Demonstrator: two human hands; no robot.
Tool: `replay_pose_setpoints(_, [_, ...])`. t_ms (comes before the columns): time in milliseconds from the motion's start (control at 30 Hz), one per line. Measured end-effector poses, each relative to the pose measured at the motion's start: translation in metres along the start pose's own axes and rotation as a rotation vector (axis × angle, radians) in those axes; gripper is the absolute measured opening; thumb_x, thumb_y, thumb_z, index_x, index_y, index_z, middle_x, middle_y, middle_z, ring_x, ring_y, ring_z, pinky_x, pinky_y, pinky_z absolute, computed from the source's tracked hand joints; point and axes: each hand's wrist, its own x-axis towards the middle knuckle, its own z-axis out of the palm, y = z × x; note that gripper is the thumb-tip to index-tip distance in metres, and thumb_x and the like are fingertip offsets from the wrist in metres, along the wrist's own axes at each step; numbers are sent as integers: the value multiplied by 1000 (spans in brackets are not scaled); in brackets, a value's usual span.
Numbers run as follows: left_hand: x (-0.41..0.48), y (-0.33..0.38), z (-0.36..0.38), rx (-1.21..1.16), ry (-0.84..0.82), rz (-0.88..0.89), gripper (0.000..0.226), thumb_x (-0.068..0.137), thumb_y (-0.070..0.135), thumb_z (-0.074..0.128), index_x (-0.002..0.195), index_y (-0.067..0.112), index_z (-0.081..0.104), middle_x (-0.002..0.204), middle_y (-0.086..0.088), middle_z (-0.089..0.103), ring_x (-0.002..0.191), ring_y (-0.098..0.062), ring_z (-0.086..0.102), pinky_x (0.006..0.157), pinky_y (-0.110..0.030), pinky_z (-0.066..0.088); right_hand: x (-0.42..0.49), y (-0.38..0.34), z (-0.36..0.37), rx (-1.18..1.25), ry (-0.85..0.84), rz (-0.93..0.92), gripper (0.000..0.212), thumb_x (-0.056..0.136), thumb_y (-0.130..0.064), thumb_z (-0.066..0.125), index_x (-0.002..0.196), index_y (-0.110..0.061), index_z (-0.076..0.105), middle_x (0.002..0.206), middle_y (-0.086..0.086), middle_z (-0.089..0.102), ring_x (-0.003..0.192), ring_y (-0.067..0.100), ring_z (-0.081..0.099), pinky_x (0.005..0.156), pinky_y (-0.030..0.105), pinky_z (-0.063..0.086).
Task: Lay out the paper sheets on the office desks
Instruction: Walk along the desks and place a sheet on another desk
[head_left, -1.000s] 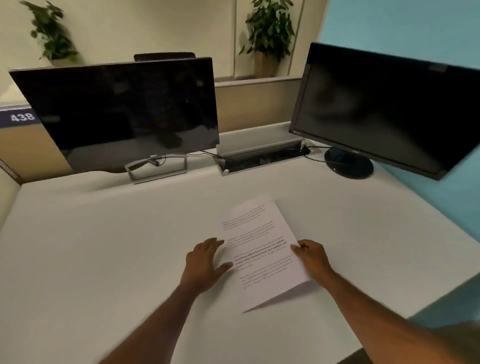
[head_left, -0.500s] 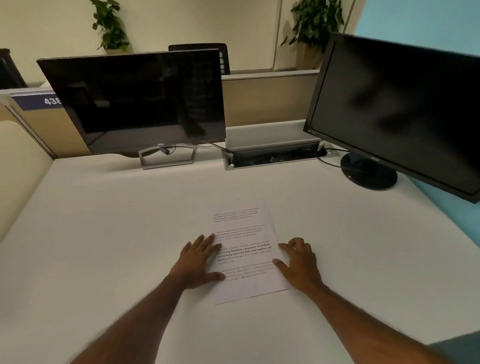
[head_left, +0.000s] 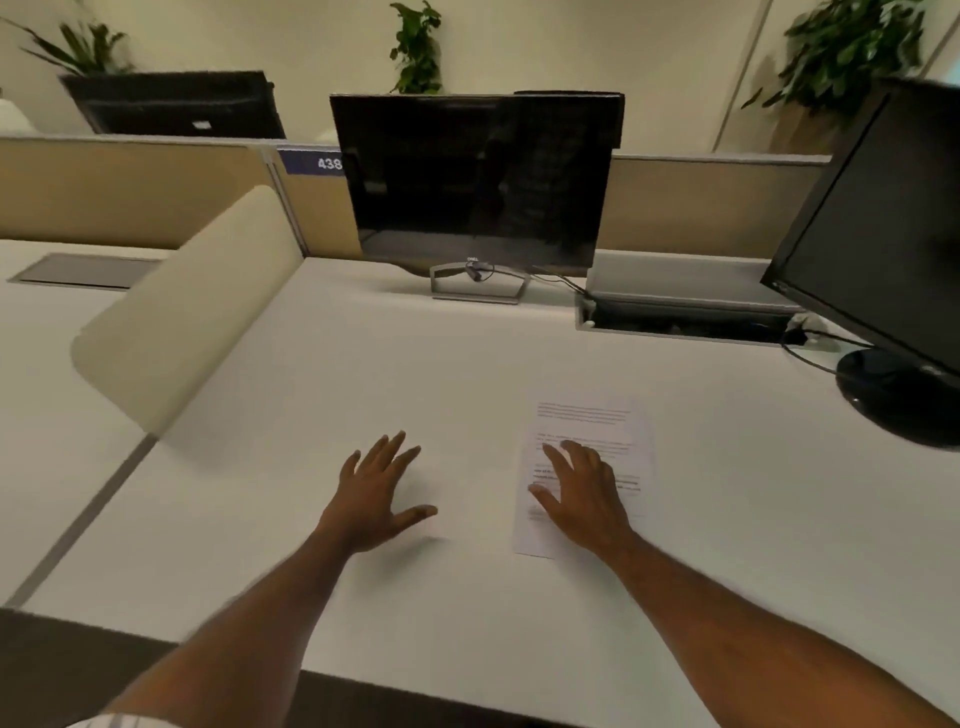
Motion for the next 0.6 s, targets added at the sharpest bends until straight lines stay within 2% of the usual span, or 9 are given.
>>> replay_pose_setpoints(167, [-77, -76, -14, 84, -11, -250, 110, 65, 97, 19, 155, 34, 11, 166, 5, -4, 153, -18, -5, 122, -52, 3, 13, -86, 24, -44, -121, -248, 73, 95, -60, 41, 156, -28, 18, 164, 4, 15, 150, 24, 13, 119, 43, 13])
replay_pose_setpoints(400, [-196, -170, -37, 118, -31, -496, 114, 62, 99, 17, 155, 36, 2, 165, 2, -13, 152, -21, -13, 119, -58, -4, 21, -227, 58, -99, -177, -500, 75, 96, -63, 37, 157, -29, 10, 166, 4, 4, 152, 25, 5, 121, 42, 8])
replay_pose_setpoints(600, [-310, -252, -59, 139, 6, -649, 117, 62, 99, 17, 156, 32, 3, 166, -1, -7, 152, -25, -11, 117, -63, -4, 1, -363, 108, -132, -240, -629, 88, 83, -84, 22, 152, -42, -12, 163, -3, -23, 151, 23, -18, 121, 50, -5])
